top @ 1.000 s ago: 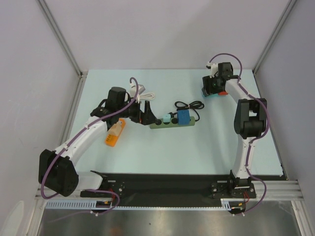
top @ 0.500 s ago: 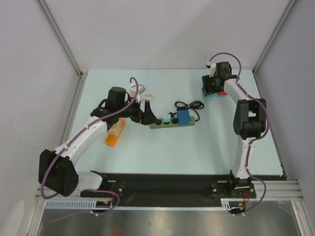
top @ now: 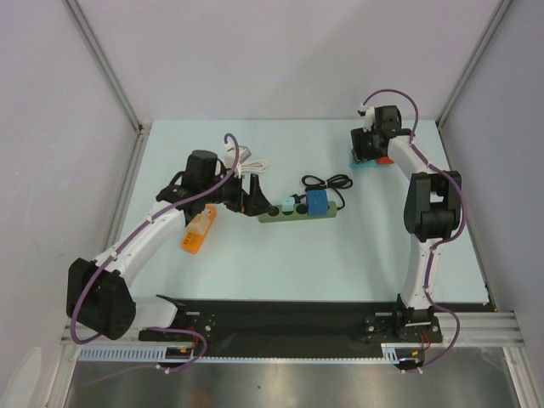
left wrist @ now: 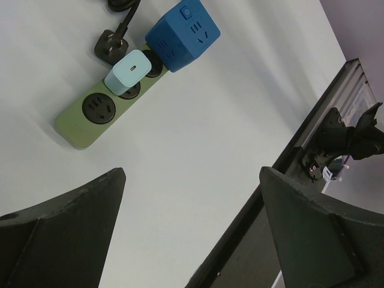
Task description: Insert the plug
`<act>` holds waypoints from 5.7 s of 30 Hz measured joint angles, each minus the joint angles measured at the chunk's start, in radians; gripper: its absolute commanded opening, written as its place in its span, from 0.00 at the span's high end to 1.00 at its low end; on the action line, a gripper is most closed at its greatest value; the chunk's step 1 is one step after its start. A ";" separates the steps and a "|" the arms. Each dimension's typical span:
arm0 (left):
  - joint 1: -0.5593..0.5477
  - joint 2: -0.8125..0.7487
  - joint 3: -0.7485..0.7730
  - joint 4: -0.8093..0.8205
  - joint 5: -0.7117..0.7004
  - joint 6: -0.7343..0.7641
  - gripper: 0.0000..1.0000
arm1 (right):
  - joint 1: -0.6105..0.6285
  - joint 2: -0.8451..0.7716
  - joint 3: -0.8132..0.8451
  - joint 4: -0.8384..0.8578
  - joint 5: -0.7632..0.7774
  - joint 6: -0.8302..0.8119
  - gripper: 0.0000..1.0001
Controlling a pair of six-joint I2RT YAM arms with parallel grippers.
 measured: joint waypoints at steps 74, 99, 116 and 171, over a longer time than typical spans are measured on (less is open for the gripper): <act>0.000 -0.014 0.000 0.001 0.010 0.000 0.00 | 0.014 0.050 0.040 0.000 0.095 0.142 1.00; 0.000 -0.015 -0.007 0.010 0.015 0.000 0.00 | -0.002 0.045 0.013 0.035 0.090 0.161 1.00; 0.000 -0.019 -0.012 0.011 0.016 0.000 0.00 | 0.000 0.095 0.088 -0.028 0.125 0.271 1.00; 0.000 -0.025 -0.013 0.015 0.037 0.000 0.00 | -0.031 0.170 0.286 -0.131 0.121 0.178 0.02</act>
